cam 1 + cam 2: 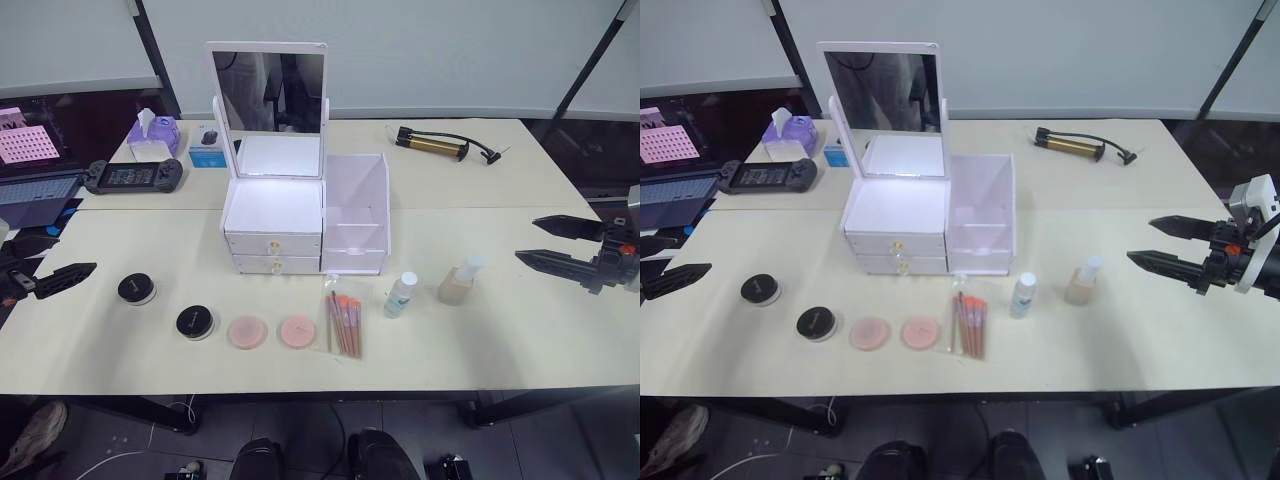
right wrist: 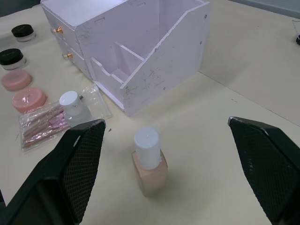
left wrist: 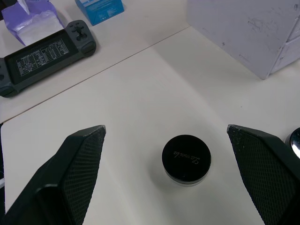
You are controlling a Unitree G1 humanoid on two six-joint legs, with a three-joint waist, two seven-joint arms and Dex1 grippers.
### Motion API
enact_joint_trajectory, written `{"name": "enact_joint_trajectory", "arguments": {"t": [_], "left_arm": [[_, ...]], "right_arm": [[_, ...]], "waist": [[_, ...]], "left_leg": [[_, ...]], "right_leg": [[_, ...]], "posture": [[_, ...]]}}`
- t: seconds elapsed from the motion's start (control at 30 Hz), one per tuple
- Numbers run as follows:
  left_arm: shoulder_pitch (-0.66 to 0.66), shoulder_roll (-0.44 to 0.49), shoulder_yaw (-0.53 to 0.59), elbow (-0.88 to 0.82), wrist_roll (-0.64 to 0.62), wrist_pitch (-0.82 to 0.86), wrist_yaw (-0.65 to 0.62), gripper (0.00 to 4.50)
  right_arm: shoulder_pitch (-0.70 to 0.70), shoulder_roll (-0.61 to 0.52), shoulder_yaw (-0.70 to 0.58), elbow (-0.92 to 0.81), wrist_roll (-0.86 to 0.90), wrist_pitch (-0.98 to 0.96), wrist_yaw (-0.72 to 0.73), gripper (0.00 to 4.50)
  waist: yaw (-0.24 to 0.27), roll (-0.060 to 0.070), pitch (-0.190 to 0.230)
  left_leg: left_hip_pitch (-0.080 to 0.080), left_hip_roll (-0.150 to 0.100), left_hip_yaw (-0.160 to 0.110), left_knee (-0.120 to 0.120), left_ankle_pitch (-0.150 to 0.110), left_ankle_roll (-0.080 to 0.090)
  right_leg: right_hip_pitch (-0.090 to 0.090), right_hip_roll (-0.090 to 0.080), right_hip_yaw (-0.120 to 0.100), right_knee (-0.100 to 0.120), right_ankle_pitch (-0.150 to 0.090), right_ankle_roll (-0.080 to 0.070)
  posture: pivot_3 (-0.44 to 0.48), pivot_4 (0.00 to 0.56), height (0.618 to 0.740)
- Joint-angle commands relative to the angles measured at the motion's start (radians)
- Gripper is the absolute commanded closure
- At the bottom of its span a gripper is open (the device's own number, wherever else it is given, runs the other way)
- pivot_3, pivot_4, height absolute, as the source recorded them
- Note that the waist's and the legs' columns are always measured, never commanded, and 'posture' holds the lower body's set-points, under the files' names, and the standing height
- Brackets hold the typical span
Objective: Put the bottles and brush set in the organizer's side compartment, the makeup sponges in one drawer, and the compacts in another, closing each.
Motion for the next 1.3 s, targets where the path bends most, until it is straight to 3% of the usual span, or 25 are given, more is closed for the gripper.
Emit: {"name": "enact_joint_trajectory", "arguments": {"t": [0.03, 0.13, 0.3, 0.4, 0.5, 0.67, 0.83, 1.03, 1.3], "left_arm": [[-0.022, 0.039, 0.029, 0.015, -0.004, -0.026, -0.012, 0.04], [-0.066, 0.042, 0.02, 0.008, -0.018, -0.008, -0.018, 0.04], [-0.193, 0.037, -0.041, -0.077, -0.113, 0.183, -0.093, 0.04], [-0.355, 0.017, -0.137, -0.138, -0.172, 0.294, -0.154, 0.04], [-0.436, 0.006, -0.287, -0.219, -0.139, 0.326, -0.227, 0.04], [-0.579, -0.103, -0.459, -0.352, -0.172, 0.381, -0.324, 0.04], [-0.753, -0.263, -0.551, -0.429, -0.24, 0.466, -0.364, 0.04], [-0.738, -0.286, -0.576, -0.44, -0.191, 0.45, -0.339, 0.04], [-0.62, -0.246, -0.489, -0.498, -0.189, 0.46, -0.246, 0.04]], "right_arm": [[-0.024, -0.006, -0.009, -0.003, -0.001, -0.015, 0.003, 0.0], [-0.036, -0.02, -0.01, 0.021, 0.004, 0.013, 0.008, 0.0], [0.031, -0.046, -0.076, -0.049, 0.033, 0.056, 0.009, 0.0], [0.126, -0.048, -0.164, -0.146, 0.07, 0.119, -0.014, 0.0], [0.249, -0.019, -0.251, -0.269, 0.099, 0.189, -0.059, 0.0], [0.485, 0.109, -0.417, -0.526, 0.166, 0.295, -0.181, 0.0], [0.655, 0.263, -0.454, -0.722, 0.175, 0.331, -0.346, 0.0], [0.646, 0.304, -0.407, -0.756, 0.17, 0.326, -0.473, 0.0], [0.363, 0.289, -0.177, -0.602, 0.053, 0.247, -0.597, 0.0]], "waist": [[0.0, 0.0, 0.0], [0.001, 0.0, 0.0], [0.01, 0.0, 0.0], [0.024, -0.001, 0.0], [0.026, 0.0, -0.001], [0.026, -0.001, -0.001], [0.024, -0.004, -0.001], [0.004, 0.003, -0.003], [0.0, 0.001, -0.002]], "left_leg": [[0.0, 0.0, 0.0, 0.0, 0.0, 0.0], [0.0, 0.0, -0.001, 0.0, 0.0, 0.0], [-0.001, -0.001, -0.002, 0.001, 0.0, 0.0], [-0.003, -0.002, -0.006, 0.002, 0.001, -0.001], [-0.002, -0.005, -0.012, 0.003, 0.001, -0.001], [-0.001, -0.007, -0.019, 0.004, 0.002, -0.003], [-0.003, -0.007, -0.028, 0.007, 0.001, -0.001], [-0.002, -0.013, -0.041, 0.007, 0.0, 0.0], [-0.003, -0.016, -0.048, 0.007, 0.0, 0.001]], "right_leg": [[0.0, 0.0, 0.0, 0.0, 0.0, 0.0], [0.0, 0.0, -0.001, 0.0, 0.0, 0.0], [0.001, -0.001, -0.002, 0.0, 0.0, 0.0], [0.002, -0.001, -0.005, 0.0, 0.0, 0.001], [0.006, -0.002, -0.006, 0.0, -0.001, 0.002], [0.014, -0.003, -0.011, 0.0, -0.004, 0.006], [0.017, -0.002, -0.017, -0.001, -0.005, 0.007], [0.02, -0.001, -0.014, -0.001, -0.008, 0.013], [0.018, 0.0, -0.013, -0.001, -0.008, 0.012]], "posture": [[0.0, 0.15, 0.689], [0.0, 0.15, 0.689], [0.0, 0.15, 0.689], [0.0, 0.15, 0.689], [0.0, 0.15, 0.689], [0.0, 0.15, 0.689], [0.0, 0.15, 0.689], [0.0, 0.15, 0.689], [0.0, 0.15, 0.689]]}}
